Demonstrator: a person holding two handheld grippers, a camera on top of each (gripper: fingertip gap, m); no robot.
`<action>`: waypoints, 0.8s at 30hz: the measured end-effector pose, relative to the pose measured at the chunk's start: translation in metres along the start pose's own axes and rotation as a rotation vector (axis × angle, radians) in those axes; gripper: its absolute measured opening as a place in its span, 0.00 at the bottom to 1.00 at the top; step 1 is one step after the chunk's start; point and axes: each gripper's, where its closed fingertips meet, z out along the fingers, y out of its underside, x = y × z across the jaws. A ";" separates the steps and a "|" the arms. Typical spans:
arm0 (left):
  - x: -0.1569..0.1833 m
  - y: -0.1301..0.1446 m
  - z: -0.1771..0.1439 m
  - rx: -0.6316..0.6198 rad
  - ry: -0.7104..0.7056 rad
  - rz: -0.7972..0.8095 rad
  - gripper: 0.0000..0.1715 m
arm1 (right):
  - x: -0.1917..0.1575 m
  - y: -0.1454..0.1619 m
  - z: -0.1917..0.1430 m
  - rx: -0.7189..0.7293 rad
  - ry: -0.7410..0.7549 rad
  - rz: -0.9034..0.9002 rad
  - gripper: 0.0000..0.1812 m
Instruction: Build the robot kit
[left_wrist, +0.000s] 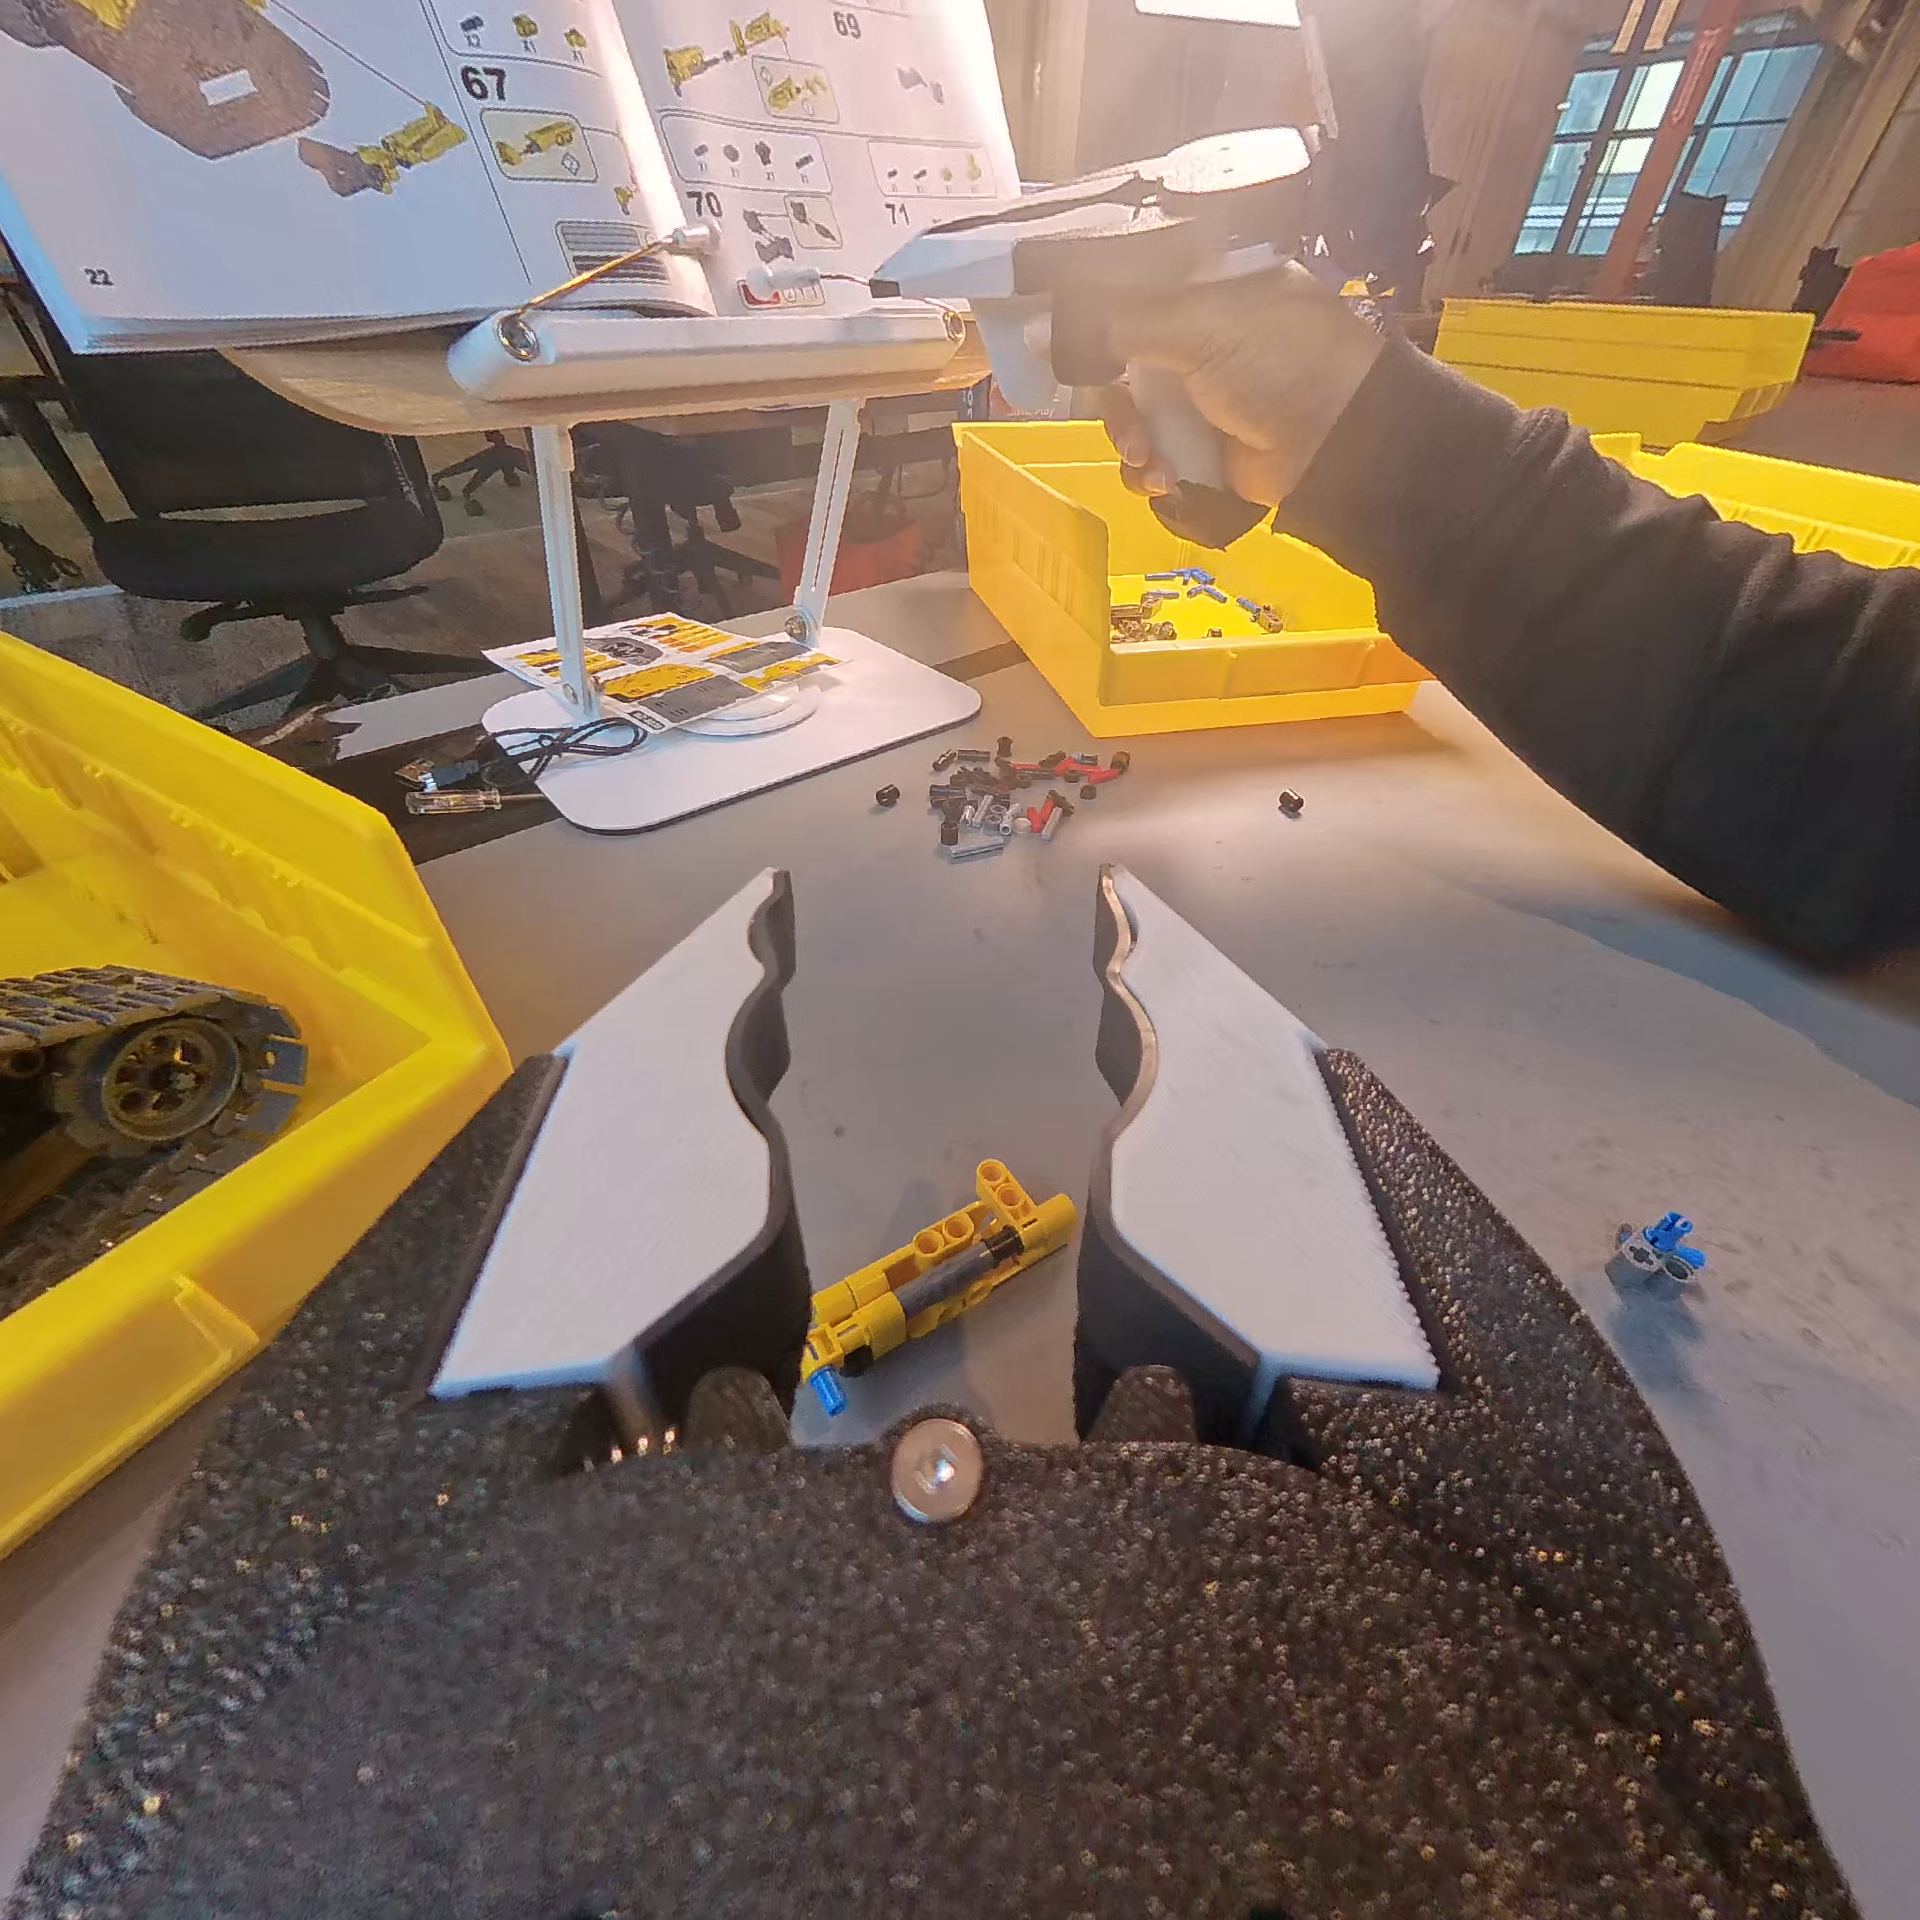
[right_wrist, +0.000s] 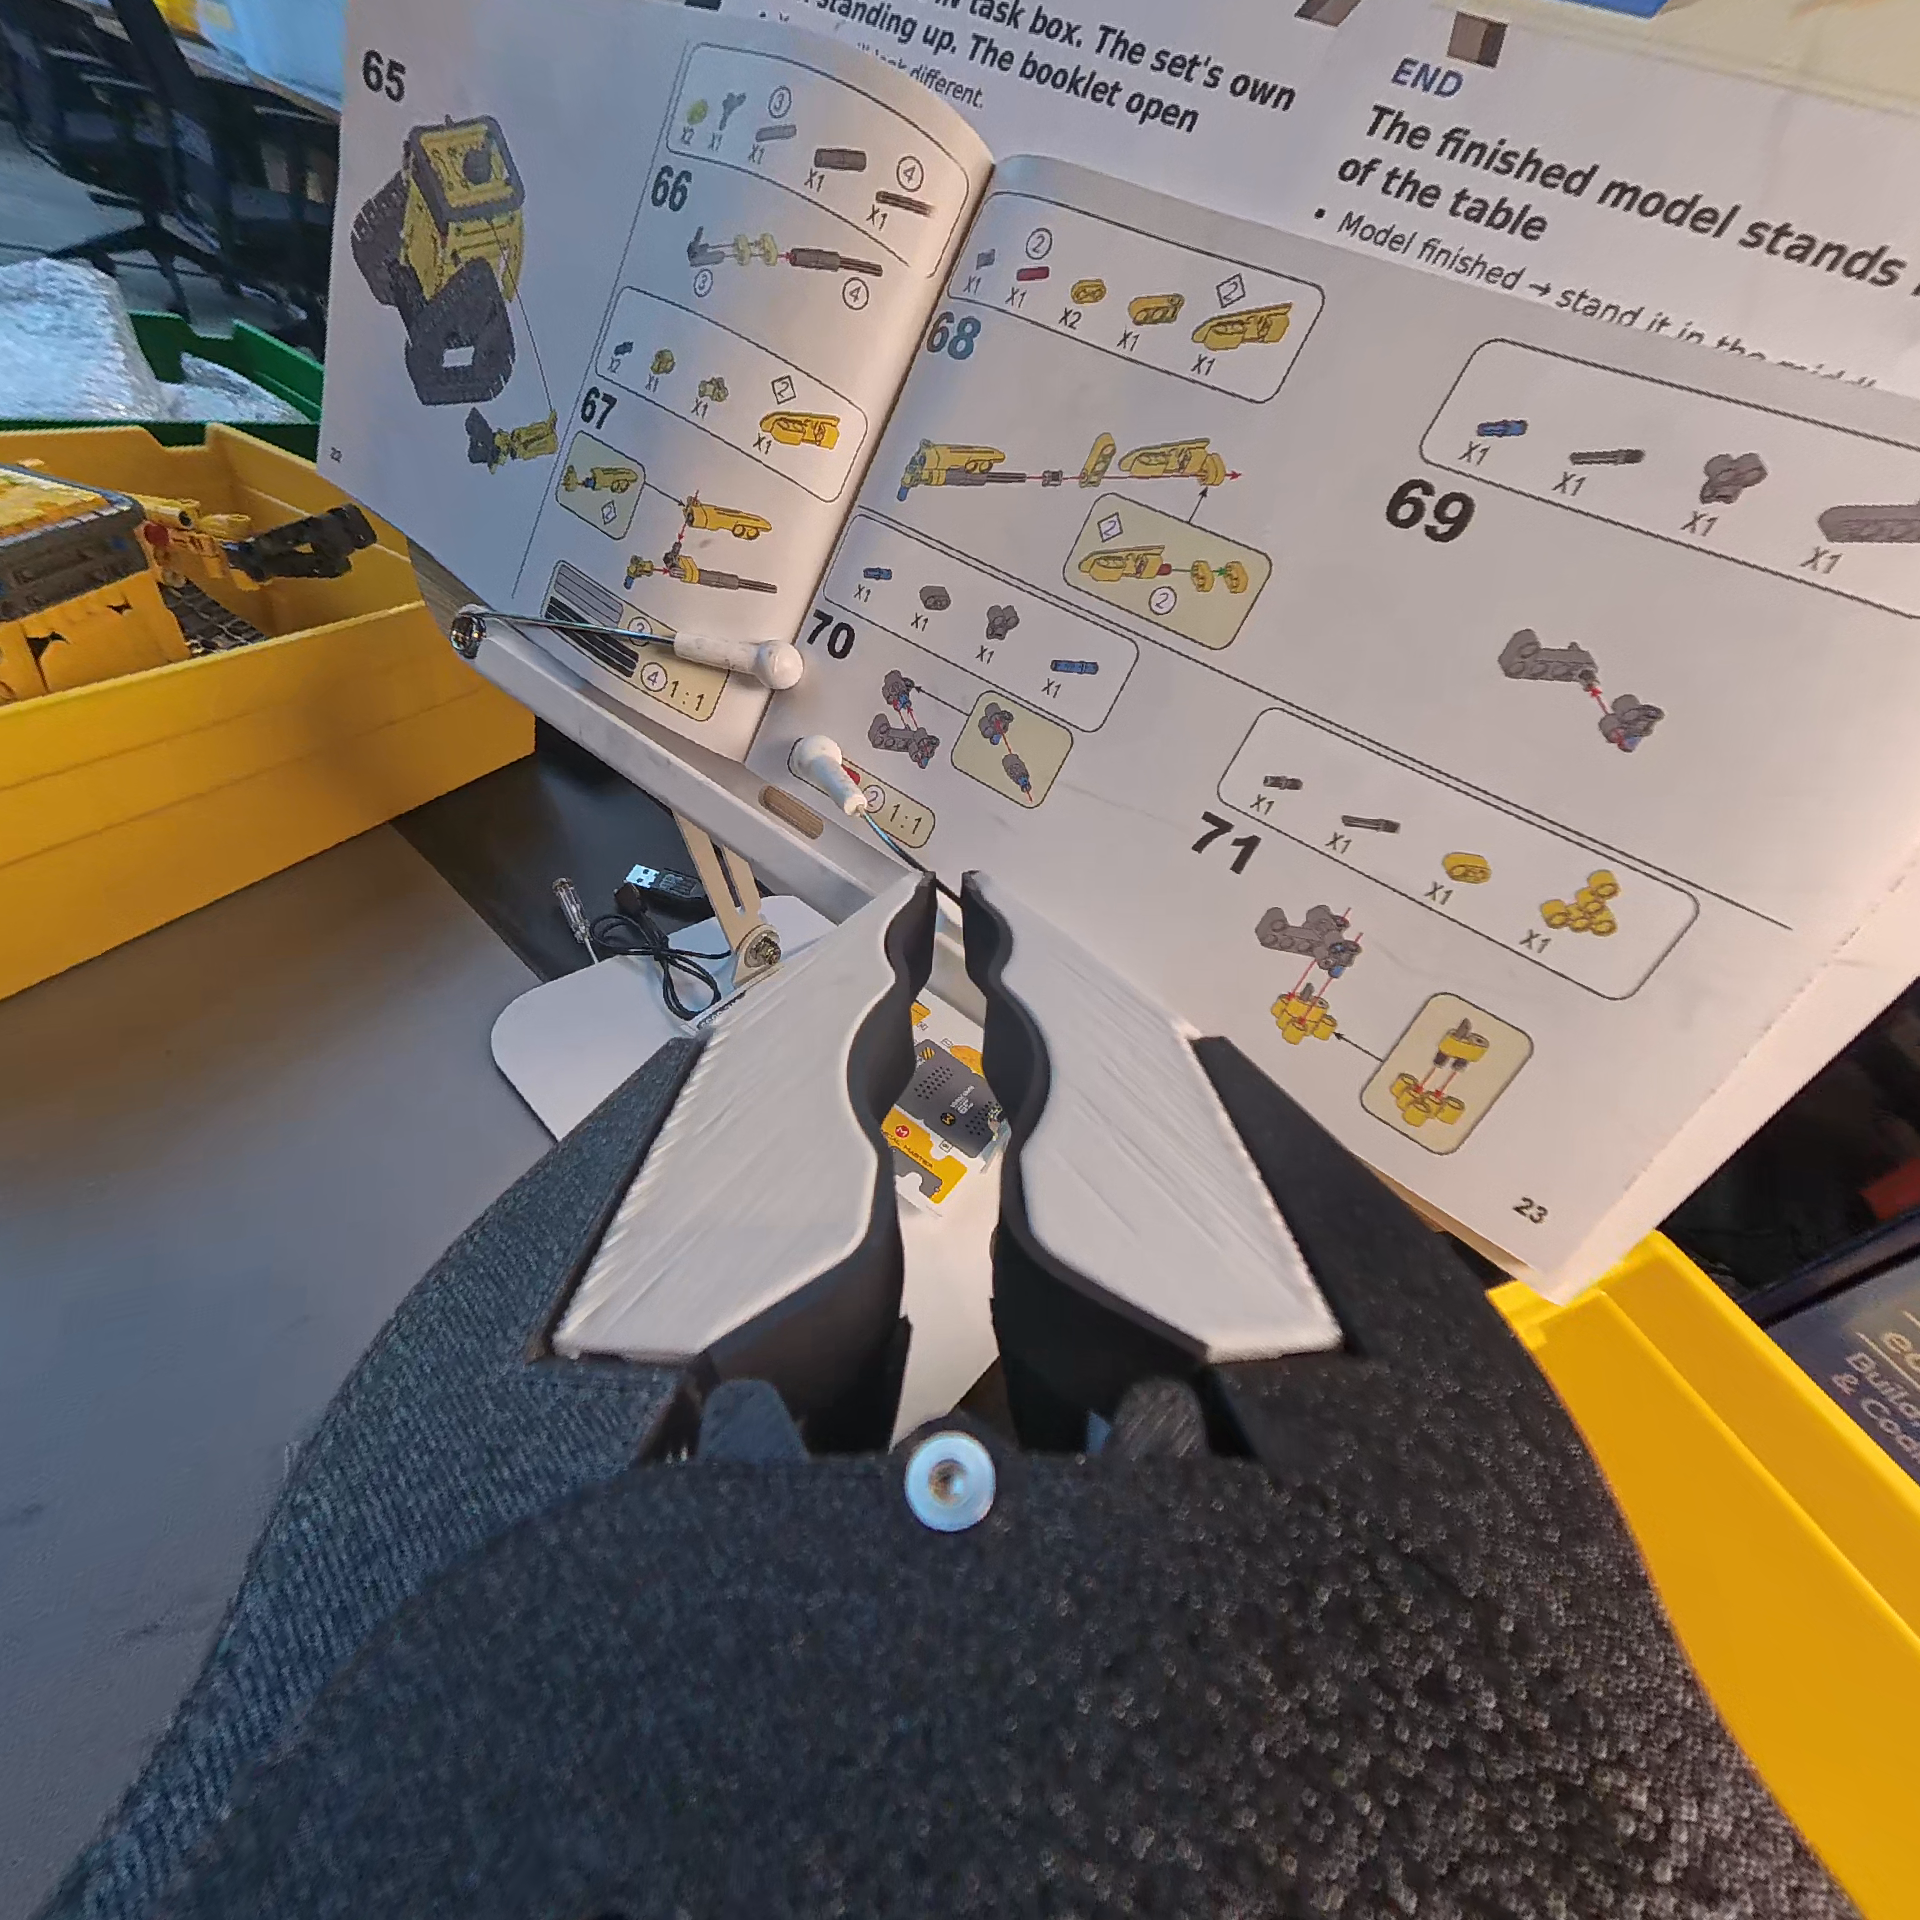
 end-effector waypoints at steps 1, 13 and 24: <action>0.000 0.000 0.000 0.001 0.000 0.000 0.33 | 0.000 0.000 0.000 -0.001 0.000 0.000 0.02; 0.000 0.000 0.000 -0.002 0.001 0.003 0.33 | 0.000 0.000 0.000 0.000 0.001 -0.005 0.02; 0.001 0.000 0.000 -0.003 0.004 0.000 0.33 | -0.008 -0.006 0.006 0.020 0.005 -0.024 0.05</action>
